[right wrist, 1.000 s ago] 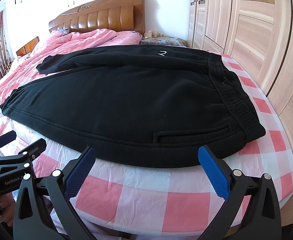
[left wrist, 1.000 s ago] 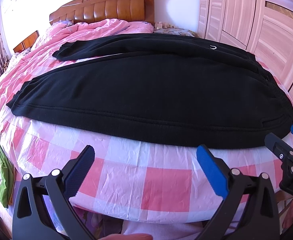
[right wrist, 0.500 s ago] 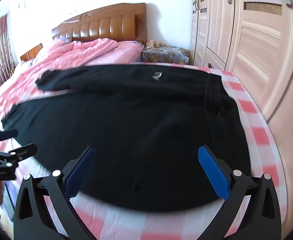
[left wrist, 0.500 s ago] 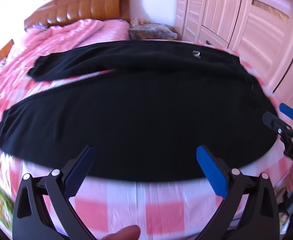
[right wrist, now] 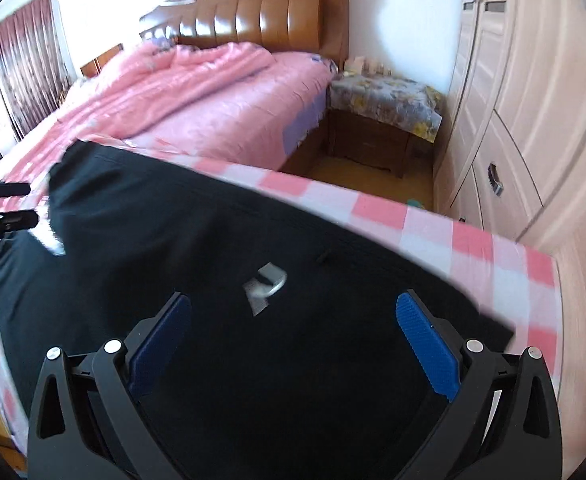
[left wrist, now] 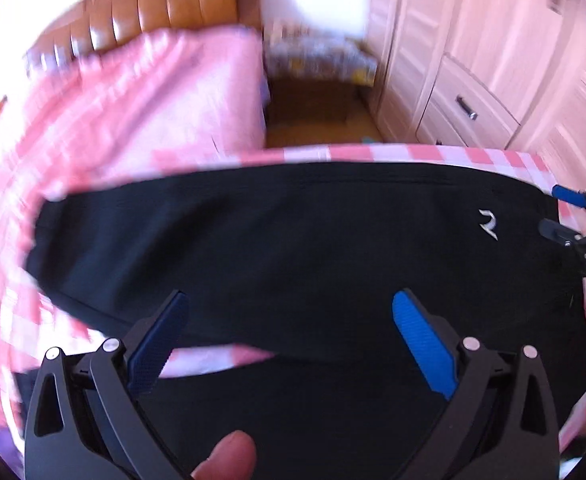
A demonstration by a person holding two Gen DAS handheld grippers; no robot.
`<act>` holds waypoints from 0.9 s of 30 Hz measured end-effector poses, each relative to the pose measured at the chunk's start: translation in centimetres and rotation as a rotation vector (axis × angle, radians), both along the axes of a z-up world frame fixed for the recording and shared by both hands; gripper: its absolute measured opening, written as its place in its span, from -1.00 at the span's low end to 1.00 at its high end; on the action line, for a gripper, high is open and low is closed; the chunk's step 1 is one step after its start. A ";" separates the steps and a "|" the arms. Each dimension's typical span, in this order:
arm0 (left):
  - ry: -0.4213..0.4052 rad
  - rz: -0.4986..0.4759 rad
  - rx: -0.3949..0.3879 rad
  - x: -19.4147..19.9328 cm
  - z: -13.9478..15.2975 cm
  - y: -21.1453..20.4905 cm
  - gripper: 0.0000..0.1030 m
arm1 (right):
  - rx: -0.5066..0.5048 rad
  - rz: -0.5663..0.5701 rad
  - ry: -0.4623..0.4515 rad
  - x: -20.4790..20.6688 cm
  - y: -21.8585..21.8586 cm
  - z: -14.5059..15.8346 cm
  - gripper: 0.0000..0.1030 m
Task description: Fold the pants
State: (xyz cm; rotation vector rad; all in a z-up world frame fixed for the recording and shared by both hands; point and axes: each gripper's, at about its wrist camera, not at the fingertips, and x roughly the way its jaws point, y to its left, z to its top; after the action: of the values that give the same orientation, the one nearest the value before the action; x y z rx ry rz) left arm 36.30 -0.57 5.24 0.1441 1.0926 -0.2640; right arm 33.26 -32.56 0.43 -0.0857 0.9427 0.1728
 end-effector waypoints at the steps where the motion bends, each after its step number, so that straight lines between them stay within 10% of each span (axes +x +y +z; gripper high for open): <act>1: 0.053 0.017 -0.022 1.9 -1.1 -0.1 0.97 | -0.029 -0.005 0.017 1.2 -0.2 -0.7 0.92; 10: 0.227 0.136 -0.206 11.6 -6.4 -0.8 0.96 | 0.069 0.203 0.133 8.3 -1.5 -4.1 0.81; 17: 0.318 0.240 -0.342 14.8 -8.1 -1.2 0.78 | 0.093 0.343 0.133 7.1 -0.4 -4.1 0.33; 23: 0.341 0.334 -0.349 15.6 -8.1 -1.7 0.78 | 0.047 0.366 0.025 5.1 0.1 -2.5 -0.76; 27: 0.347 0.416 -0.420 15.5 -7.7 -0.8 0.78 | -0.038 0.361 -0.099 1.6 1.2 -0.1 -0.78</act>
State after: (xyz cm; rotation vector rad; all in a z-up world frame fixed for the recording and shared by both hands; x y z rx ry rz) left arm 51.83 -1.35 -2.50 -0.5177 1.3549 -0.1396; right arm 34.84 -31.36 0.30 -0.2975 0.8254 0.4800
